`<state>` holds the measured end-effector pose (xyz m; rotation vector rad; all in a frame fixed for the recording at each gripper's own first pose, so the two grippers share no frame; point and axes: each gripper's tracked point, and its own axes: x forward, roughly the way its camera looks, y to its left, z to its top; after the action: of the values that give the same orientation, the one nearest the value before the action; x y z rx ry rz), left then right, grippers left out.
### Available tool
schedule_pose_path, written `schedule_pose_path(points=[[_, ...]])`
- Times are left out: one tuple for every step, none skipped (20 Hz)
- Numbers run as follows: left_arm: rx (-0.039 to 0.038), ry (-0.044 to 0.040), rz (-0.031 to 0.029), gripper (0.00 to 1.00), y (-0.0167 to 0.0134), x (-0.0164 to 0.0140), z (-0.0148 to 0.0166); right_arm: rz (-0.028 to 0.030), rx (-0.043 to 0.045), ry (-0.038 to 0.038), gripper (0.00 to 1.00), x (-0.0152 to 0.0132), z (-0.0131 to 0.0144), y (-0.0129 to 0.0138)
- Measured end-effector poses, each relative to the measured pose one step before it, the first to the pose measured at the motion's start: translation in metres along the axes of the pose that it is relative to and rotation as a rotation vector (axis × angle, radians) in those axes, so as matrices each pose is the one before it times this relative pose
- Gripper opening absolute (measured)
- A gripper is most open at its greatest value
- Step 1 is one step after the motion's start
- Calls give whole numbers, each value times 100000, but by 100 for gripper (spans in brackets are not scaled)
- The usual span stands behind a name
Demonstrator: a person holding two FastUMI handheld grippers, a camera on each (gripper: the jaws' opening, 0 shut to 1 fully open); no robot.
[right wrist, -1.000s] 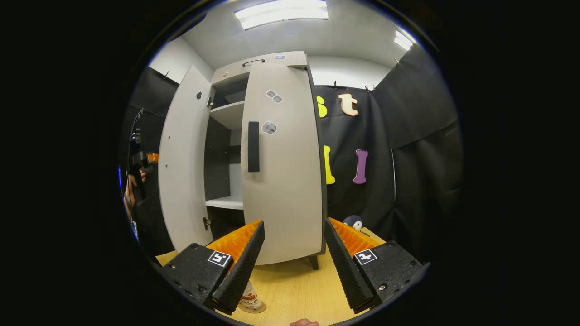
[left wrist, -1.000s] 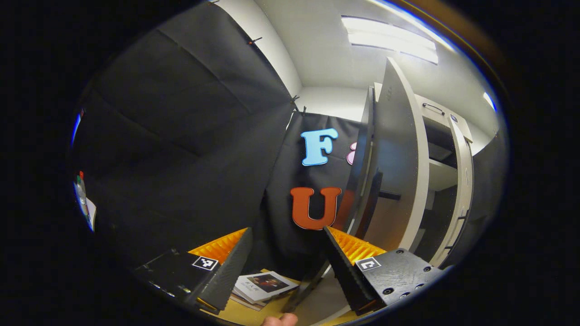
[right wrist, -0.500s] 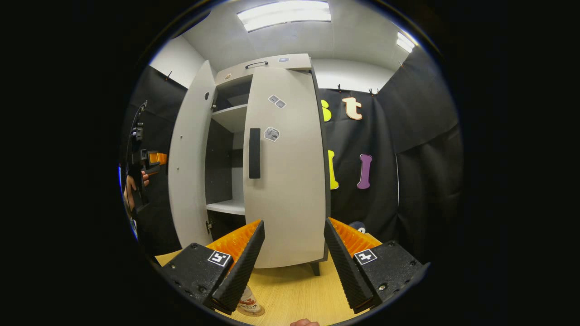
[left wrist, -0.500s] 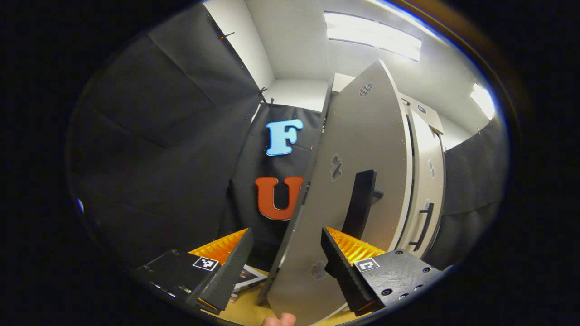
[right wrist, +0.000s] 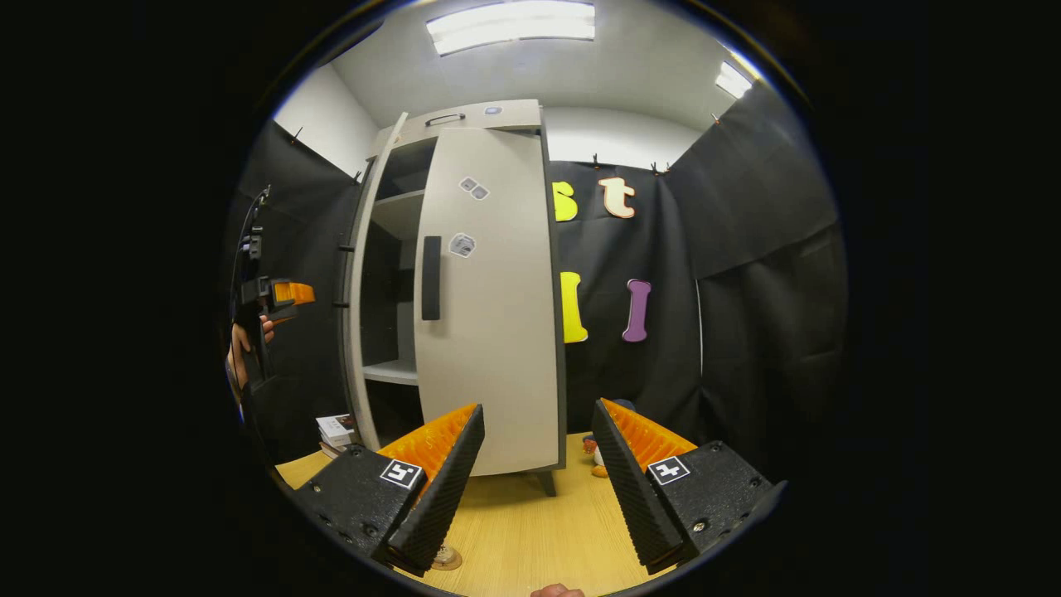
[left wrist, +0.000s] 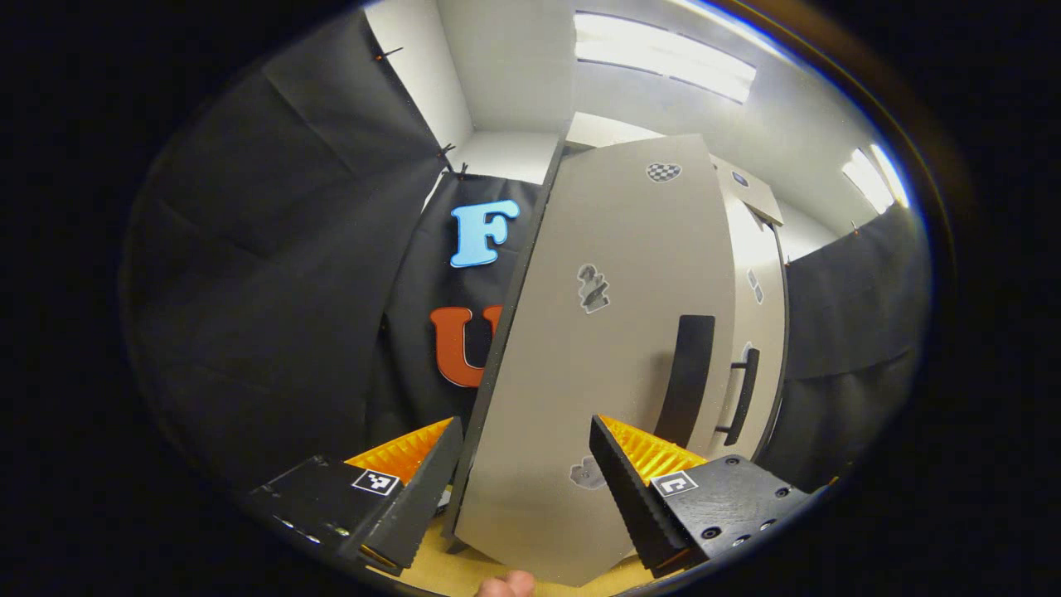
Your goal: Grasp the bottle in the cabinet with the left hand and place it on the coaster, then close the right door with the right hand and the left door with the left hand.
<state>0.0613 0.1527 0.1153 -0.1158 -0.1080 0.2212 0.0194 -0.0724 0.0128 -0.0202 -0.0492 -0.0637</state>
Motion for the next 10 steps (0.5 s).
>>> schedule_pose_path(points=[[1716,22,-1249,99,-158,-388,-4,13,191,-41,81,22,26,37],[964,54,-1324,99,-369,-258,-159,119,145,-244,81,29,-23,30],[470,81,-1217,99,-539,-433,-328,479,-60,7,81,-9,-22,134],[95,-303,-749,99,-533,-710,-459,365,-537,227,81,83,-76,-61],[-348,284,-392,99,-394,-564,-535,443,-485,38,81,-65,122,-23],[-271,826,-999,99,-767,-750,-827,781,-364,37,81,-16,2,110],[-285,1099,-832,99,-711,-647,-743,604,-156,177,81,14,34,66],[19,1433,-942,99,-677,-774,-809,546,85,168,81,144,-17,97],[501,1405,-1052,99,-520,-672,-811,450,467,168,81,33,-36,135],[581,872,-132,99,-312,-518,-749,437,792,302,81,20,-62,189]])
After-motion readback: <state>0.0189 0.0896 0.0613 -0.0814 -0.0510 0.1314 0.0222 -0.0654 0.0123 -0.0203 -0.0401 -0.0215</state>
